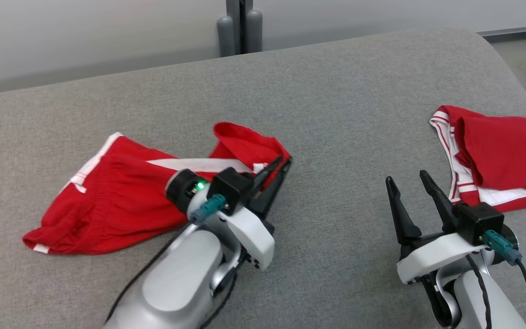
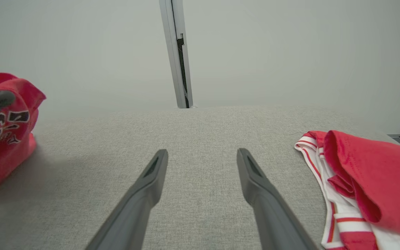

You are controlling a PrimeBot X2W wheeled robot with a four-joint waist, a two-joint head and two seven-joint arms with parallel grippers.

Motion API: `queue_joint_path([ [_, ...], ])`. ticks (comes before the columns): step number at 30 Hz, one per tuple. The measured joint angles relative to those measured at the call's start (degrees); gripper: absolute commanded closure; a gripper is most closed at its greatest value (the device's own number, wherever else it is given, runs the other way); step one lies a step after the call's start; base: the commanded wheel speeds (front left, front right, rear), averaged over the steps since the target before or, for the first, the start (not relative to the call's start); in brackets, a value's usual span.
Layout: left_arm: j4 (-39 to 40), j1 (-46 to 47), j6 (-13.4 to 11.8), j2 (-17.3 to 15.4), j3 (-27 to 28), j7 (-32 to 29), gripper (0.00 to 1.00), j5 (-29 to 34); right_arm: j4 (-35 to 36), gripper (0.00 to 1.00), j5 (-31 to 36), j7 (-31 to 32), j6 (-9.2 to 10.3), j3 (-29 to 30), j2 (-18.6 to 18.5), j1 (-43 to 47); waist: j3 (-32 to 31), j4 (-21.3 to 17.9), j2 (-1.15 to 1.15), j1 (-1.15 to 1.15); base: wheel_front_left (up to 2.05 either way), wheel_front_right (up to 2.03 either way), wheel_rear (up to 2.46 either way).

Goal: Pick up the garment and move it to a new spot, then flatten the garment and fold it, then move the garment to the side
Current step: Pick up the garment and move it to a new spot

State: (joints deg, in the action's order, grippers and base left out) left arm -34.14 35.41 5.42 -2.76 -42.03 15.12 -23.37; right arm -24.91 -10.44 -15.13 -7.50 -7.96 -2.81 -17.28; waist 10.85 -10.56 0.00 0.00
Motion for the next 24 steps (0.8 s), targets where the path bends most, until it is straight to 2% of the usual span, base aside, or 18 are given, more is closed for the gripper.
queue_joint_path([
  [7, 2.65, -0.9, -2.67, 0.02, -6.87, 0.01, 1.0, -4.94, 0.12, 0.0, -0.46, 0.0, 0.0, -0.23, 0.01, 0.33, -0.06, -0.31, 0.0, 0.0, 0.0, 0.0, 0.0],
  [8, 2.69, -0.9, -3.3, 0.07, -7.12, 0.01, 0.69, -4.97, 0.1, 0.0, -0.45, 0.0, 0.0, -0.14, 0.0, 0.37, -0.11, -0.11, 0.0, 0.0, 0.0, 0.0, 0.0],
  [9, 2.67, -0.94, -3.68, 0.04, -7.1, 0.01, 0.31, -4.95, 0.09, 0.0, -0.44, 0.0, 0.0, -0.02, 0.01, 0.39, -0.16, 0.14, 0.0, 0.0, 0.0, 0.0, 0.0],
  [10, 2.64, -1.13, -4.27, 0.03, -6.81, 0.01, 0.0, -4.95, 0.08, 0.0, -0.43, 0.0, 0.0, 0.1, 0.01, 0.39, -0.24, 0.41, 0.0, 0.0, 0.0, 0.0, 0.0],
  [16, 1.86, -3.6, -6.34, 0.04, -1.83, 0.01, 0.0, -3.97, 0.04, 0.0, -0.27, 0.0, 0.0, 0.46, 0.02, 0.71, -1.02, 2.23, 0.0, 0.0, 0.0, 0.0, 0.0],
  [18, 1.71, -6.16, -7.11, -0.02, 3.01, 0.01, 0.0, -2.25, -0.04, 0.0, -0.13, 0.0, 0.0, 0.62, 0.02, 1.52, -1.82, 3.5, 0.0, 0.0, 0.0, 0.0, 0.0],
  [21, 2.01, -9.5, -7.36, -0.59, 7.76, 0.01, 0.0, -0.48, -0.14, 0.0, 0.0, -0.01, 0.0, 1.0, 0.03, 2.18, -2.91, 4.75, 0.0, 0.0, 0.0, 0.0, 0.0],
  [22, 2.01, -9.5, -7.36, -0.59, 7.76, 0.01, 0.0, -0.48, -0.14, 0.0, 0.0, -0.01, 0.0, 1.0, 0.03, 2.18, -2.91, 4.75, 0.0, 0.0, 0.0, 0.0, 0.0],
  [23, 2.69, -11.85, -7.64, -1.12, 10.95, 0.02, 0.0, 0.78, -0.23, 0.0, 0.15, -0.01, 0.0, 1.25, 0.02, 2.74, -3.73, 5.58, 0.0, 0.0, 0.0, 0.0, 0.0],
  [24, 2.69, -11.85, -7.64, -1.12, 10.95, 0.02, 0.0, 0.78, -0.23, 0.0, 0.15, -0.01, 0.0, 1.25, 0.02, 2.74, -3.73, 5.58, 0.0, 0.0, 0.0, 0.0, 0.0],
])
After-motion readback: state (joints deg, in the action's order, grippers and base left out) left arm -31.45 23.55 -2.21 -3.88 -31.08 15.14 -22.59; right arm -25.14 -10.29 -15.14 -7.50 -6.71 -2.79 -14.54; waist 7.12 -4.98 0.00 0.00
